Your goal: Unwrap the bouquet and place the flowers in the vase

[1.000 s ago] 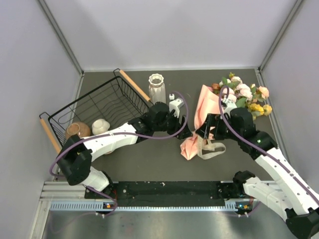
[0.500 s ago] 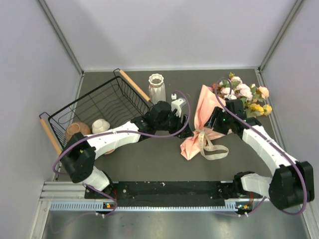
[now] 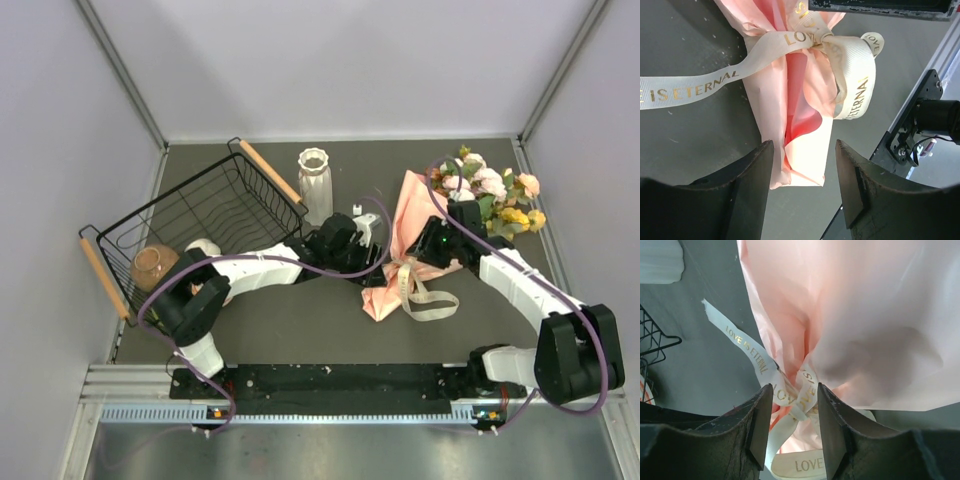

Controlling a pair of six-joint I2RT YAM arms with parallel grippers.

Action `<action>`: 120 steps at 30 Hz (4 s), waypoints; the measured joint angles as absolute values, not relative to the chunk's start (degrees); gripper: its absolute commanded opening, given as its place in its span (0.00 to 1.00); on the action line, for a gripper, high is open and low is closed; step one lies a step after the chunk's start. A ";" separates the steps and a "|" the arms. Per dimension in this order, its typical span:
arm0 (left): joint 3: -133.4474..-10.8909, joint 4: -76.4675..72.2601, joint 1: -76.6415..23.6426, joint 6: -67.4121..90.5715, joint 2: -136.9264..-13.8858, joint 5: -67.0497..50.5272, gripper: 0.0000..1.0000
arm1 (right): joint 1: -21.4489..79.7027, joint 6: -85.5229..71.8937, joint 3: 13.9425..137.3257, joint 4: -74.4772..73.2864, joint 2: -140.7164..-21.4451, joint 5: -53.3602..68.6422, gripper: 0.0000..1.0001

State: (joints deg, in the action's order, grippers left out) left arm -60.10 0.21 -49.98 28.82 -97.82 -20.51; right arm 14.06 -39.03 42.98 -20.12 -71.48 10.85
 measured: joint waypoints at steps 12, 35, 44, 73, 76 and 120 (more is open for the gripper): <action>-58.78 -0.51 -50.04 29.28 -98.19 -20.82 0.56 | 14.06 -39.79 38.44 -16.19 -72.20 11.73 0.30; -57.63 -3.38 -50.76 31.42 -102.30 -18.31 0.48 | 14.06 -38.70 38.61 -10.79 -65.49 5.76 0.00; -57.49 -3.64 -50.78 31.42 -102.56 -18.13 0.48 | 14.06 -36.45 43.33 -11.60 -55.72 -1.63 0.00; -57.19 -5.61 -50.76 31.35 -104.55 -18.17 0.48 | 14.06 -13.45 102.83 -26.24 -42.57 -36.51 0.00; -57.19 -5.69 -50.76 31.35 -104.68 -18.35 0.48 | 14.06 -11.18 102.83 -26.52 -40.91 -39.70 0.00; -80.99 15.35 -51.33 19.70 -108.92 -18.13 0.66 | -20.49 -44.66 40.75 -48.66 -40.95 -12.51 0.99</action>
State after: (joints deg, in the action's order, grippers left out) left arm -80.99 15.35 -51.33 19.70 -108.92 -18.13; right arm -20.49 -44.66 40.75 -48.66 -40.95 -12.51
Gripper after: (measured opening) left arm 0.683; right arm 0.987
